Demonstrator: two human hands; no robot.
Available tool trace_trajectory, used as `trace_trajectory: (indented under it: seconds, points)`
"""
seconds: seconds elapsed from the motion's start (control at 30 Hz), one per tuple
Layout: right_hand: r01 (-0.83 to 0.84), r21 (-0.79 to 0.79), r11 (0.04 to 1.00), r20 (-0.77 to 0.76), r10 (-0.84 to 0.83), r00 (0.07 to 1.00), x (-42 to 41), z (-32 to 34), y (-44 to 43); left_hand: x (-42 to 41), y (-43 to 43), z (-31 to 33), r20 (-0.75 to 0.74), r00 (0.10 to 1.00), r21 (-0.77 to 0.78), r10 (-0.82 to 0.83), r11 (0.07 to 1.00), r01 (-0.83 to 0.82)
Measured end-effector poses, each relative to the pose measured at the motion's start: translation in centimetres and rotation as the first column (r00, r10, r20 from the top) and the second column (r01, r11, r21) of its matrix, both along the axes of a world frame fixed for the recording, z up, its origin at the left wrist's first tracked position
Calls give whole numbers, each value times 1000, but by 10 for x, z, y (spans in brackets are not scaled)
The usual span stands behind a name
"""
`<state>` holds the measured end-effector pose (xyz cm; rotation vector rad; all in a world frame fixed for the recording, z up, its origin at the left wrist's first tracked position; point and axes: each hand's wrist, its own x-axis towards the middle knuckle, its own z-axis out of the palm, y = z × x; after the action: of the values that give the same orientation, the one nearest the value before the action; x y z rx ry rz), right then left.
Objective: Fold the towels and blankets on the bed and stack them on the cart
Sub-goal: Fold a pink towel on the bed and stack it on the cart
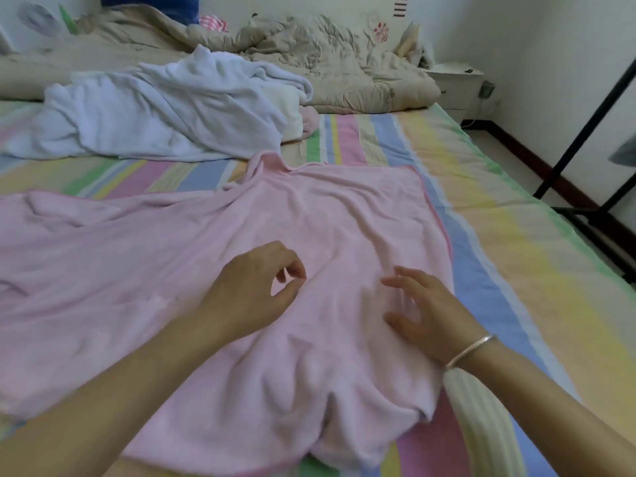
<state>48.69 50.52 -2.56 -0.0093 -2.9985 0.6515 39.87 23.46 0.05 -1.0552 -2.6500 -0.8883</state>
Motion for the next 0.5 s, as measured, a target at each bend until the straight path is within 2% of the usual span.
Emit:
trace_trajectory:
  seconds: [0.1,0.17,0.23,0.3,0.37,0.4,0.5]
  points:
    - [78,-21,997,-132,-80,988,47,-11,-10,60,-6,3,18,1000,46,-24,999,23]
    - [219,-35,975,-300,-219,928,76,-14,-13,98,-6,1,34,998,65,-54,997,52]
    - [377,-37,925,-384,-362,850,101,-16,-16,124,-8,-8,50,993,14,-104,995,103]
    - [481,40,876,-277,-453,848,115,-20,-13,134,-10,-23,29,986,-144,-164,975,167]
    - [513,119,850,-34,-513,858,116,-23,-10,132,-12,-37,24,984,-239,-175,955,176]
    - [527,83,846,42,-532,846,113,-22,-11,131,-12,-40,42,986,-237,-162,957,167]
    - [579,-190,793,141,-562,815,94,-15,-21,129,-14,-40,21,997,-143,-74,987,76]
